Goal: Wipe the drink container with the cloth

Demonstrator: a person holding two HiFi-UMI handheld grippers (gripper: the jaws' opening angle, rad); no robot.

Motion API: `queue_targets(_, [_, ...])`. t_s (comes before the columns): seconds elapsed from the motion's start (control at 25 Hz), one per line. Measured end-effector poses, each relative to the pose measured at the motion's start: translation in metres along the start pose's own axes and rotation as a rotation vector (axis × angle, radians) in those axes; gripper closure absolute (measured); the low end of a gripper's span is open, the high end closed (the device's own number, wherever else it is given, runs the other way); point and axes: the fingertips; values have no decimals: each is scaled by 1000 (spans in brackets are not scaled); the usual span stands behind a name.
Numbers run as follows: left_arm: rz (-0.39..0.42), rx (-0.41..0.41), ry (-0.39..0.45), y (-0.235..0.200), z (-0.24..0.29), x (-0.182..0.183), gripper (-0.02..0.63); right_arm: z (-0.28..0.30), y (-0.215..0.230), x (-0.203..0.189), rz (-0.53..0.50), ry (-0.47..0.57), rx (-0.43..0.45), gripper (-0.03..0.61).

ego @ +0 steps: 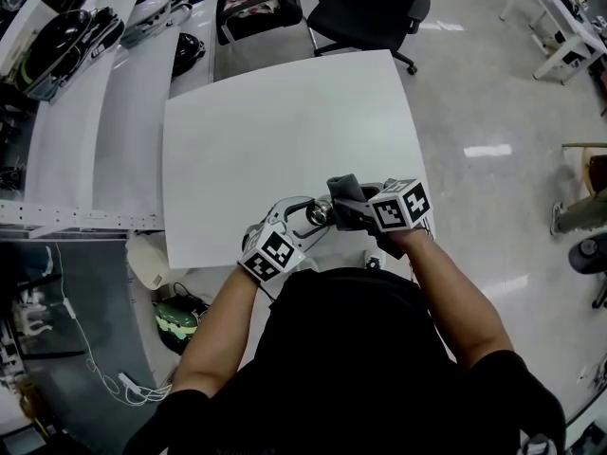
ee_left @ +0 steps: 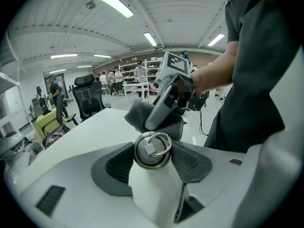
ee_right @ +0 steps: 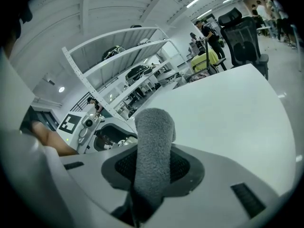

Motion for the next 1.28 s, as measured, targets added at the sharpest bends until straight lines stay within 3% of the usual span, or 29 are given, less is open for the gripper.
queue_targets(0.4, [61, -2, -15, 2, -3, -1, 357, 2, 23, -11, 75, 12, -34, 466])
queue_targets(1.0, [76, 7, -28, 6, -3, -1, 357, 3, 65, -44, 146, -19, -111, 466])
queue_targets(1.28, [109, 7, -46, 8, -2, 1, 357, 3, 78, -58, 8, -126, -256, 466])
Point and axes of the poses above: the fingertips, and each gripper's own axes: z forward along the fingers, y to its right, x out of its top, and after that the axes turned 9 degrees about -y, right-handed
